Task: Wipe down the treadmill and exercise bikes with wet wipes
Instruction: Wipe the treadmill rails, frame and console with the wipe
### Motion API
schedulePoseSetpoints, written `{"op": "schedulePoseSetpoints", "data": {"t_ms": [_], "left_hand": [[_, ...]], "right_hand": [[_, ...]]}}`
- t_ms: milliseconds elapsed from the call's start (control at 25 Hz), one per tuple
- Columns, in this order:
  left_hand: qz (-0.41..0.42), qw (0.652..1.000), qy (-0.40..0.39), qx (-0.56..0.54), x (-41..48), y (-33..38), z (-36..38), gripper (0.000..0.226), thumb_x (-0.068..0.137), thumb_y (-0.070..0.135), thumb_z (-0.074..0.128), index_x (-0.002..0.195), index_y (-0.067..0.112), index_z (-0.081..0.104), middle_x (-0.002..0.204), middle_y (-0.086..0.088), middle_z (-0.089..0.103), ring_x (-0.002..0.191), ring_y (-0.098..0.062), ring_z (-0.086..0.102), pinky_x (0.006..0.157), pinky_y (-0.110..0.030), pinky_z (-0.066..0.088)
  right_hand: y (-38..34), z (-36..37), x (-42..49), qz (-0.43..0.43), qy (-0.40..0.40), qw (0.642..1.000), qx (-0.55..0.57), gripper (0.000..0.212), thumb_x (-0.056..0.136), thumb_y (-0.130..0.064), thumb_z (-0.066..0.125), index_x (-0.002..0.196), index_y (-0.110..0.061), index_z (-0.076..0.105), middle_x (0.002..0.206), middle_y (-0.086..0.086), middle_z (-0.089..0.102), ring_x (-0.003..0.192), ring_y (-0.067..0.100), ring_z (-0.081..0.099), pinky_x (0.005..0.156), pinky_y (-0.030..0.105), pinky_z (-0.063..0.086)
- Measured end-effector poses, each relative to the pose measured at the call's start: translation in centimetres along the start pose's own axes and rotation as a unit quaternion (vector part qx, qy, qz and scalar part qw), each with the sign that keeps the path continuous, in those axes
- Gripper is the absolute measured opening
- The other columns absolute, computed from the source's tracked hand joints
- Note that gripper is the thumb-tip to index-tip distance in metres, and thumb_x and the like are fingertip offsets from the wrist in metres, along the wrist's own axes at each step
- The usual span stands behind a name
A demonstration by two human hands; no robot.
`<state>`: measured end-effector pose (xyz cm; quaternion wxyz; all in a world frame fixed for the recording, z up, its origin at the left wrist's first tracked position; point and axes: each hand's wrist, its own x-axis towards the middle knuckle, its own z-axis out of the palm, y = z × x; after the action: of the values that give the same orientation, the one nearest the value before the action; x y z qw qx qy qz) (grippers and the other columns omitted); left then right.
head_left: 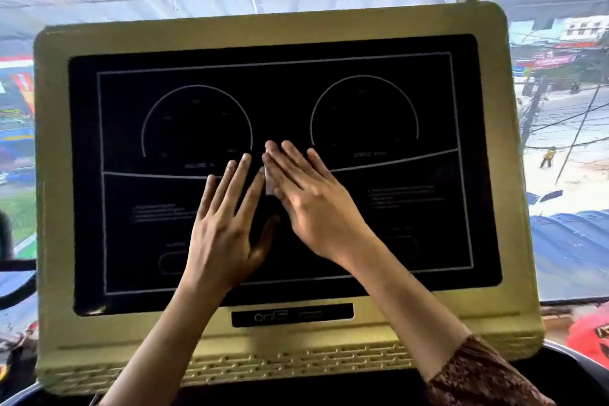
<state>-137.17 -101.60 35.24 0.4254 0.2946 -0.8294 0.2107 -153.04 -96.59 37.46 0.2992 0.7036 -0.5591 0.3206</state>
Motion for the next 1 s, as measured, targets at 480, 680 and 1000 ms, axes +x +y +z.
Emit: {"op": "schedulePoseSetpoints", "data": {"t_ms": [480, 680, 1000], "left_hand": [[0.015, 1.000, -0.007, -0.007, -3.4, -3.2, -1.4, 0.058, 0.094, 0.042, 0.044, 0.140, 0.007, 0.047, 0.152, -0.017, 0.032, 0.142, -0.028, 0.026, 0.117, -0.044, 0.020], [-0.001, 1.000, 0.006, -0.007, -1.8, -5.1, -2.0, 0.060, 0.094, 0.044, 0.042, 0.143, 0.008, 0.042, 0.153, -0.017, 0.029, 0.143, -0.029, 0.025, 0.117, -0.043, 0.020], [0.014, 1.000, 0.003, -0.003, -2.4, -10.0, -2.7, 0.061, 0.094, 0.043, 0.041, 0.145, 0.008, 0.039, 0.154, -0.016, 0.028, 0.144, -0.028, 0.024, 0.117, -0.043, 0.020]], "right_hand": [[-5.0, 1.8, -7.6, 0.061, 0.059, 0.996, 0.013, 0.041, 0.096, -0.009, 0.044, 0.136, 0.000, 0.046, 0.146, 0.015, 0.041, 0.141, 0.023, 0.030, 0.114, 0.045, 0.028], [-3.5, 1.6, 0.6, 0.155, 0.055, 0.986, 0.028, 0.046, 0.101, -0.018, 0.029, 0.142, 0.002, 0.035, 0.152, 0.017, 0.030, 0.145, 0.024, 0.019, 0.118, 0.043, 0.021], [-5.3, 3.0, 1.4, -0.006, -0.007, 1.000, 0.004, 0.048, 0.097, -0.006, 0.033, 0.145, -0.004, 0.033, 0.153, 0.010, 0.029, 0.145, 0.018, 0.020, 0.119, 0.037, 0.018]]}}
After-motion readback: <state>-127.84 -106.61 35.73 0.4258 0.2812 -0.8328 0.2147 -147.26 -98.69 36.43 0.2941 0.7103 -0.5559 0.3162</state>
